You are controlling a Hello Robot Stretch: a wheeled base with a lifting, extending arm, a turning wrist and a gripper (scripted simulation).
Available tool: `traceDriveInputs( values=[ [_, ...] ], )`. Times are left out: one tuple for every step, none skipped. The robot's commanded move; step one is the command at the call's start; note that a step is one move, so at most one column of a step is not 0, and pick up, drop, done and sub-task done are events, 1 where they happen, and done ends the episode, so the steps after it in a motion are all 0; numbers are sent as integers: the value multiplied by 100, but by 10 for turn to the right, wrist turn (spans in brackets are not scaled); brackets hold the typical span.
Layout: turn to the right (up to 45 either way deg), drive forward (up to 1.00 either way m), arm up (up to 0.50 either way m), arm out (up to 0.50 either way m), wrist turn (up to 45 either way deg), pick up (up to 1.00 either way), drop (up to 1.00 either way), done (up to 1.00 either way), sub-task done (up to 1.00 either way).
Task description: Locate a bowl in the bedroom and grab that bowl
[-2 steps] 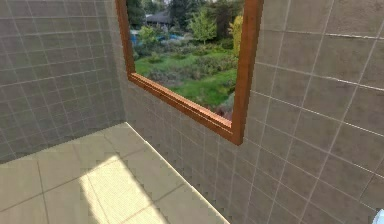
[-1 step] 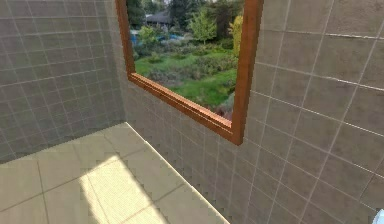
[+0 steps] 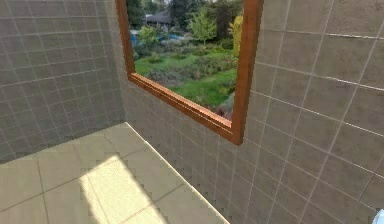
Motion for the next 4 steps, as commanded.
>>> traceDriveInputs(
  values=[
    [0,0,0,0,450,0,0,0,0],
    [0,0,0,0,450,0,0,0,0],
    [0,0,0,0,390,0,0,0,0],
    [0,0,-20,0,0,0,0,0,0]
  ],
)
